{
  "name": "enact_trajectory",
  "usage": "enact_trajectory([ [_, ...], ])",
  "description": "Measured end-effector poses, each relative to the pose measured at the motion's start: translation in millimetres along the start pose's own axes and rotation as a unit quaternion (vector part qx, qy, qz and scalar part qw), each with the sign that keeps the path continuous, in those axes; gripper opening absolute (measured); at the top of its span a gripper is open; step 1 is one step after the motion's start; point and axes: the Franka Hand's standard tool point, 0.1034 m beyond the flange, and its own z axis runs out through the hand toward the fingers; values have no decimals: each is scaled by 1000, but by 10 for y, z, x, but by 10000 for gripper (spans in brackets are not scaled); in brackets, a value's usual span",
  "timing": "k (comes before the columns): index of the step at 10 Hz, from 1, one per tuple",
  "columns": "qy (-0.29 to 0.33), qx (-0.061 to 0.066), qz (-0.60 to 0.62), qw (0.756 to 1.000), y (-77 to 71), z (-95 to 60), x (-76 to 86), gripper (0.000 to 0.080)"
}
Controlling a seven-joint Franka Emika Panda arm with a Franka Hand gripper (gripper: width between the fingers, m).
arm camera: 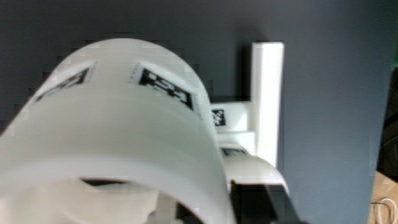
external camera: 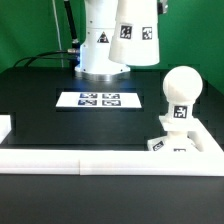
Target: Assemble lamp
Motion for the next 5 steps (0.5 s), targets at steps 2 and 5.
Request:
enact_trajectory([
  [2,-14,-7,12,1000,-39,-10,36,45],
  [5,-15,-6,13,1000,-73,-4,42,45],
])
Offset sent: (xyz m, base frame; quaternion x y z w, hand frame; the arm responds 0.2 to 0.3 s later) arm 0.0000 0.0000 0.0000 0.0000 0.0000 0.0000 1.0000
